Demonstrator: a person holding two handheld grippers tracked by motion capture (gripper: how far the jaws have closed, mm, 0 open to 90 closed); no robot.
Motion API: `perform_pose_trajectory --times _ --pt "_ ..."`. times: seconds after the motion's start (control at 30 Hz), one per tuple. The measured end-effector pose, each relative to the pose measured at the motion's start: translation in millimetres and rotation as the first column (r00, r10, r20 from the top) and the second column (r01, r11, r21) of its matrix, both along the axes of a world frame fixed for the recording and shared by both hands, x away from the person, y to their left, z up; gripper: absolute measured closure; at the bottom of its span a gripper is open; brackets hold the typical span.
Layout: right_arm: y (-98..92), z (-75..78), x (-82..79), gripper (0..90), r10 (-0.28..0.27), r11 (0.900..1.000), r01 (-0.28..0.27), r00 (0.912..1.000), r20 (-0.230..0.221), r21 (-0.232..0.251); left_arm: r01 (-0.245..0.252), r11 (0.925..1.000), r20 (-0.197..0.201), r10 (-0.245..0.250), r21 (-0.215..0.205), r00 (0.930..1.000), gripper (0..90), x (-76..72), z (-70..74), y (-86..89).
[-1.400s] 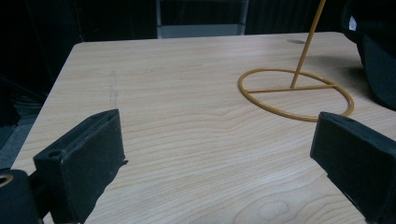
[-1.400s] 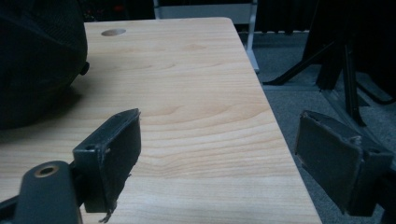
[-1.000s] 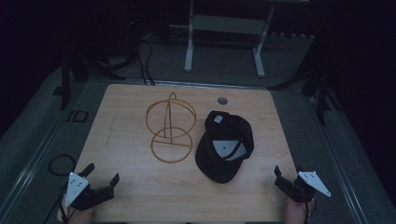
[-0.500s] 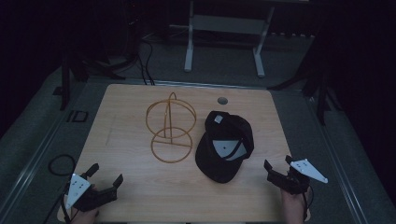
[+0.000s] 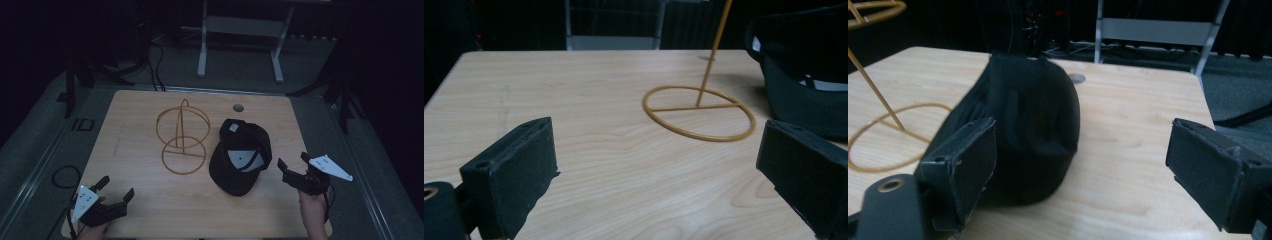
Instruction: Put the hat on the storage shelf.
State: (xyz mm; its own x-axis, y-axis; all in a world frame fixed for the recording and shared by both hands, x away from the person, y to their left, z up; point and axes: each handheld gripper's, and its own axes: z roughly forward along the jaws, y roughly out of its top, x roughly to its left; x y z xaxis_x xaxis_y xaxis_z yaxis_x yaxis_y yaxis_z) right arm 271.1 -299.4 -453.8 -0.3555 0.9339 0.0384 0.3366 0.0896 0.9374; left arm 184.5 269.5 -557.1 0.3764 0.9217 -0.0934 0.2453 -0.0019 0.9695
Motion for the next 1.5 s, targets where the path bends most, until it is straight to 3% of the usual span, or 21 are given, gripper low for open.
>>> perform_pose_trajectory --times 0.1,0.2,0.23,0.4,0.57,0.8,1.0,1.03,1.27,1.43,1.5 --pt "7.1 10.5 4.6 11.7 -0.009 1.000 0.009 0.9998 0.018 -0.028 -0.004 0.9997 -0.024 0.004 0.023 0.9997 3.1 -0.6 0.8 -3.7" --pt "13.6 17.7 9.5 11.4 0.027 0.999 -0.026 0.9993 0.025 -0.031 0.008 0.9996 -0.042 -0.007 0.029 0.9991 3.1 -0.9 2.2 -6.6" --pt "16.1 19.4 10.9 11.4 0.035 0.999 -0.034 0.9990 0.029 -0.034 0.017 0.9994 -0.065 -0.015 0.031 0.9978 3.1 -0.8 2.9 -7.6" --pt "24.4 24.7 18.6 11.9 0.057 0.998 -0.057 0.9981 0.021 -0.026 0.030 0.9972 -0.070 -0.025 0.069 0.9972 3.1 -2.1 3.4 -11.1" --pt "32.5 27.9 32.2 13.7 0.043 0.998 -0.042 0.9990 0.009 -0.042 0.051 0.9944 -0.071 -0.044 0.092 0.9965 3.1 -3.4 4.5 -14.4" --pt "44.8 28.7 51.5 16.7 0.033 0.998 -0.034 0.9993 -0.015 -0.061 0.061 0.9944 -0.077 -0.055 0.086 0.9955 4.3 -2.7 3.6 -14.2" --pt "52.9 20.0 64.7 21.4 0.033 0.997 -0.037 0.9978 -0.058 -0.062 0.067 0.9939 -0.075 -0.060 0.088 0.9954 4.6 -2.7 3.6 -13.8" --pt "55.9 13.8 67.7 21.8 0.043 0.997 -0.049 0.9950 -0.090 -0.060 0.069 0.9939 -0.076 -0.062 0.086 0.9952 4.6 -2.6 3.4 -13.7" --pt "63.5 -7.6 76.5 23.5 0.037 0.995 -0.053 0.9842 -0.173 -0.087 0.077 0.9932 -0.077 -0.070 0.088 0.9946 4.6 -2.3 3.0 -14.1" --pt "67.7 -17.4 81.0 35.1 0.017 0.993 -0.044 0.9745 -0.224 -0.113 0.082 0.9931 -0.080 -0.075 0.084 0.9939 4.6 -1.8 2.3 -13.9" --pt "69.4 -22.0 82.4 48.7 0.003 0.992 -0.035 0.9687 -0.248 -0.124 0.080 0.9931 -0.079 -0.073 0.086 0.9942 4.6 -1.8 2.4 -13.9"
